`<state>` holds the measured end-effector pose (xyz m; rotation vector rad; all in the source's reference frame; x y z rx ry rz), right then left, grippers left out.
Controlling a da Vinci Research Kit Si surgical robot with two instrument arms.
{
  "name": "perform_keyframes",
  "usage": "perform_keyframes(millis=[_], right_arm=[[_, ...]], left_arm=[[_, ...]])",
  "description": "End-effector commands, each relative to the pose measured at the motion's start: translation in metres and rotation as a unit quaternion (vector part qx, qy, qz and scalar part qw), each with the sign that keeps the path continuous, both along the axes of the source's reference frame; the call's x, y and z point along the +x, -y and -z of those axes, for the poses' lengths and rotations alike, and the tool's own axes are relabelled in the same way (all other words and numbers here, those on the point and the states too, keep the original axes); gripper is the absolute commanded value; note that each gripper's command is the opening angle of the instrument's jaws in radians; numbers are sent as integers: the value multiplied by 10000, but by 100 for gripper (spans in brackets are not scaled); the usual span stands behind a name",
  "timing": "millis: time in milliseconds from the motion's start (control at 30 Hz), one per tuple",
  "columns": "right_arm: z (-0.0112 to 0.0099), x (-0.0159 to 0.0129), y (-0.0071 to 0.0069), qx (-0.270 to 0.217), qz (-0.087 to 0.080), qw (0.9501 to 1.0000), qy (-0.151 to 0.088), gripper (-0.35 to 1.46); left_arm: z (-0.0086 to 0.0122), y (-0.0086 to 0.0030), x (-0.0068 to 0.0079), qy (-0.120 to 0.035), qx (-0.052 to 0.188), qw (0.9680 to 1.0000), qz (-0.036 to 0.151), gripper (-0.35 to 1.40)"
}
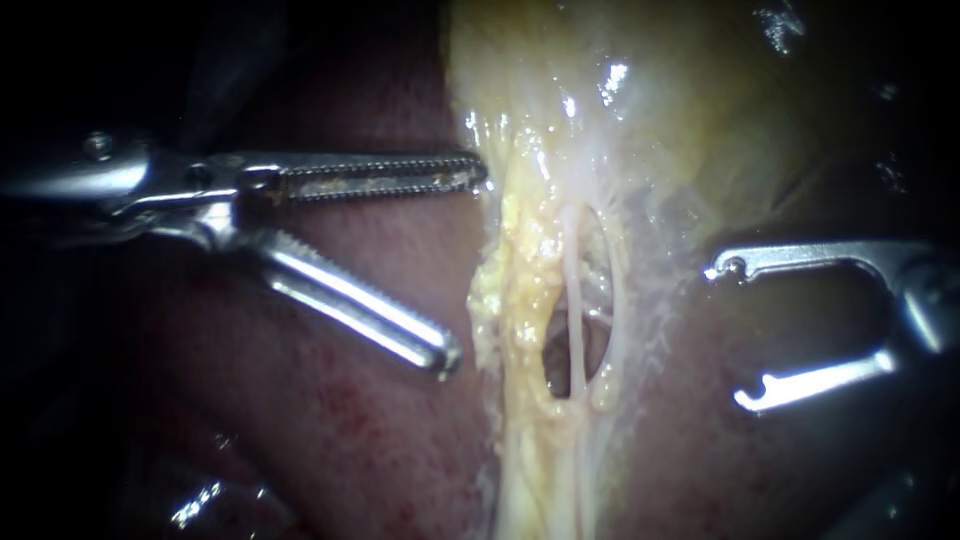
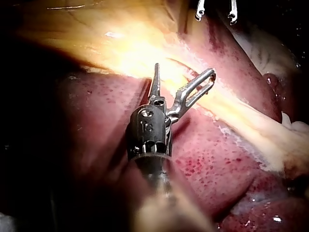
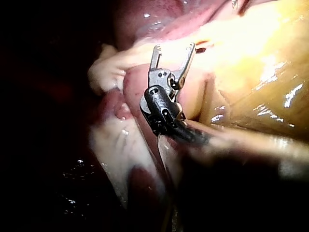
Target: Grabbing gallbladder
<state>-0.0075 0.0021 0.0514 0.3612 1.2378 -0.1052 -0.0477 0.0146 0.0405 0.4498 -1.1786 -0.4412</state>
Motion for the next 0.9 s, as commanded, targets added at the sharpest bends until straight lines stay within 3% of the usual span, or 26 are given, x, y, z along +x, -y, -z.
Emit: perform_keyframes(millis=[33, 367, 900], right_arm=[[-1, 0, 0, -1, -1, 10000, 0, 59], [-2, 0, 0, -3, -1, 10000, 0, 59], [-3, 0, 0, -6, -2, 10000, 1, 59]], left_arm=[[-6, 1, 0, -32, 42, 10000, 2, 71], [-38, 12, 2, -224, 287, 9993, 93, 61], [-40, 11, -15, -306, 633, 9971, 286, 27]])
